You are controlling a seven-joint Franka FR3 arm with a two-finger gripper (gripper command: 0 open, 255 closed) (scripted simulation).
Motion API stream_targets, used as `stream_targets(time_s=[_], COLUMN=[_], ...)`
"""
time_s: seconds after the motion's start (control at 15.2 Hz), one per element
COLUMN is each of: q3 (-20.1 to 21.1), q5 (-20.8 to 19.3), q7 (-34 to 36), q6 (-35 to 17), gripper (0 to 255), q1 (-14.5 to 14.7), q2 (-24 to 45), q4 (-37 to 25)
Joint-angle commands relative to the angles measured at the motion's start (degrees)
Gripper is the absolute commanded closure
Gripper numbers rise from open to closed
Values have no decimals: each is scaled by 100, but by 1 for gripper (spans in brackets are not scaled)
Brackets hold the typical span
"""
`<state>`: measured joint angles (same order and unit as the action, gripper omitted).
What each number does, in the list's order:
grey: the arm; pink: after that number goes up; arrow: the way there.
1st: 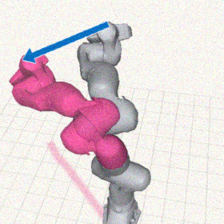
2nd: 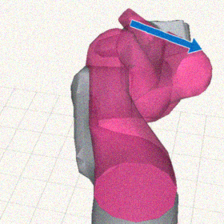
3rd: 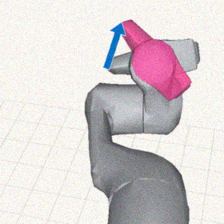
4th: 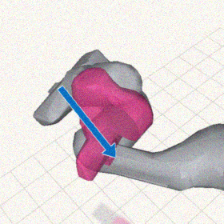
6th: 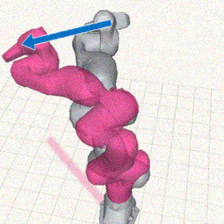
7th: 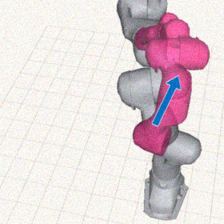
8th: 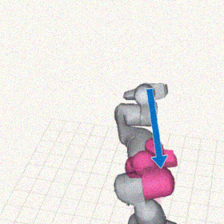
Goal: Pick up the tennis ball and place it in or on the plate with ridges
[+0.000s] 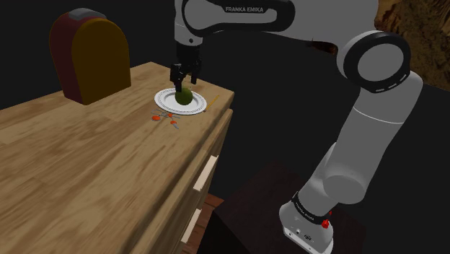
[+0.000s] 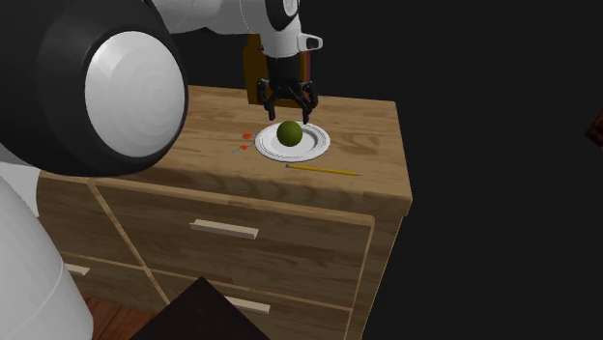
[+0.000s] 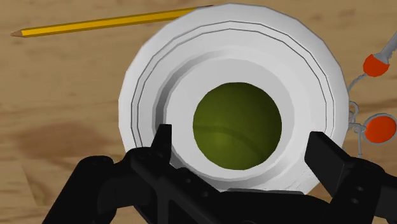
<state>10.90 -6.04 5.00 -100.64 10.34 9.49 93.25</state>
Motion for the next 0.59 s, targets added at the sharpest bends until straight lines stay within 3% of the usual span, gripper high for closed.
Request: stream_targets(time_s=[0.0, 0.53], q3=[11, 17], q5=[2, -1], q7=[-9, -10], q6=[362, 521], gripper=[0, 0], q1=[18, 29], q2=[15, 36], q4=[-372, -551])
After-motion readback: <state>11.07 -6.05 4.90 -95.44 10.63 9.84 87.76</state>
